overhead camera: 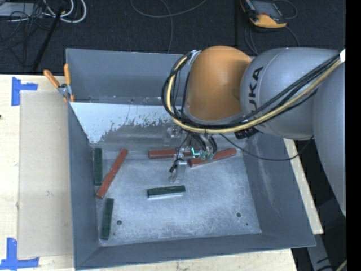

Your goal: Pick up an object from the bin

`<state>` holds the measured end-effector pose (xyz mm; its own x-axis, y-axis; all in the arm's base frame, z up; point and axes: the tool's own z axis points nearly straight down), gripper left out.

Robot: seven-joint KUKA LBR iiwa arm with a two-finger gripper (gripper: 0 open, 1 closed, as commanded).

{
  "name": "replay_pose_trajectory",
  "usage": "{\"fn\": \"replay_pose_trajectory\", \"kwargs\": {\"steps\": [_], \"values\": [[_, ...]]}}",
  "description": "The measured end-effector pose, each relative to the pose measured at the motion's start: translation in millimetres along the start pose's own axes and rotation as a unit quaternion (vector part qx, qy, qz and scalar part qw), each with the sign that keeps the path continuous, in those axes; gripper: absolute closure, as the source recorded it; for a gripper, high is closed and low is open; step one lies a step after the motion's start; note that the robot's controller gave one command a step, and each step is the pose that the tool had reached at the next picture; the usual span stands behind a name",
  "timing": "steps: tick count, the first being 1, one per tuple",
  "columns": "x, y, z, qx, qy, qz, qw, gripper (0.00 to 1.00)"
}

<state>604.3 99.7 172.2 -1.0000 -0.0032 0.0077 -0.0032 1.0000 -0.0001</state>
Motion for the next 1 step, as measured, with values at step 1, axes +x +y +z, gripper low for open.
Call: {"fn": "replay_pose_trajectory", "kwargs": {"steps": [1], "values": [[44.6,-1.1,107.6,0.000,0.0013,0.011,0.9999,0.00]]}}
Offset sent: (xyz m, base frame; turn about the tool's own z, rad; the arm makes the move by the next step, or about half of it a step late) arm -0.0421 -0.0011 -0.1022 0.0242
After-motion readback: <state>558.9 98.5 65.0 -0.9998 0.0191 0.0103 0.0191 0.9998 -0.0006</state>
